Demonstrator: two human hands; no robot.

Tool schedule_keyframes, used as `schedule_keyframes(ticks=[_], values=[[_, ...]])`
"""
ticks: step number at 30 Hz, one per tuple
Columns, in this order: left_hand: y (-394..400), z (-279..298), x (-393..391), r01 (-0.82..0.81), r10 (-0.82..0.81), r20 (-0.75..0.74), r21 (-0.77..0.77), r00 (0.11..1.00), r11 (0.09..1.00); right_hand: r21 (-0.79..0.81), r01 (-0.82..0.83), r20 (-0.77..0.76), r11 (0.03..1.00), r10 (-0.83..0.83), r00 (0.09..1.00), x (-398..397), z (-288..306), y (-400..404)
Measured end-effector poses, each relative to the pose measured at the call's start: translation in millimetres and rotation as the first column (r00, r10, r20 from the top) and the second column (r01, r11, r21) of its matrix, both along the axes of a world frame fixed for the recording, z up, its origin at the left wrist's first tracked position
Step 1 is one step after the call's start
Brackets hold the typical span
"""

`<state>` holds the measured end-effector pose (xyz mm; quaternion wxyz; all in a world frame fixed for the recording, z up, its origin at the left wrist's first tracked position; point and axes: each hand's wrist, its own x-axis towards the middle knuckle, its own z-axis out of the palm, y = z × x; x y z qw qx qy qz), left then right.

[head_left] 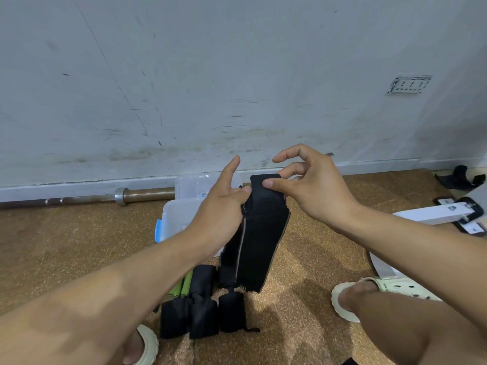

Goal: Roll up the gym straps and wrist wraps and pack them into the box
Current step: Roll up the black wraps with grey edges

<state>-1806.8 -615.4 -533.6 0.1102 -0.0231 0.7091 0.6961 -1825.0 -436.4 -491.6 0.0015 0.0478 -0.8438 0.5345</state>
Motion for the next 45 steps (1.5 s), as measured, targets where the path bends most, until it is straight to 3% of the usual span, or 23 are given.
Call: schedule_keyframes(ticks=[7, 20, 25, 33, 41, 45], values=[[2, 6, 3, 0.023, -0.023, -0.011, -0.033, 1.000, 0.999, -0.003, 0.000, 0.046, 1.000, 0.001, 0.999, 1, 1, -1], [10, 8, 9, -0.128, 0.122, 0.044, 0.145, 0.992, 0.981, 0.048, 0.106, 0.008, 0.993, -0.107, 0.994, 0, -6, -5], [9, 11, 7, -0.145, 0.133, 0.072, 0.198, 0.989, 0.969, -0.078, 0.112, 0.202, 0.991, -0.094, 0.975, 0, -8, -6], [5, 12, 6, -0.279, 0.252, 0.137, 0.239, 0.958, 0.930, -0.160, 0.042, 0.230, 0.986, -0.005, 0.973, 6, -8, -14], [3, 15, 4, -0.365, 0.303, 0.243, 0.275, 0.921, 0.889, -0.254, 0.080, 0.307, 0.964, 0.002, 0.952, 9, -6, -19], [4, 17, 5, -0.355, 0.307, 0.196, 0.305, 0.931, 0.883, -0.242, 0.083, 0.360, 0.967, 0.010, 0.933, 7, -8, -20]])
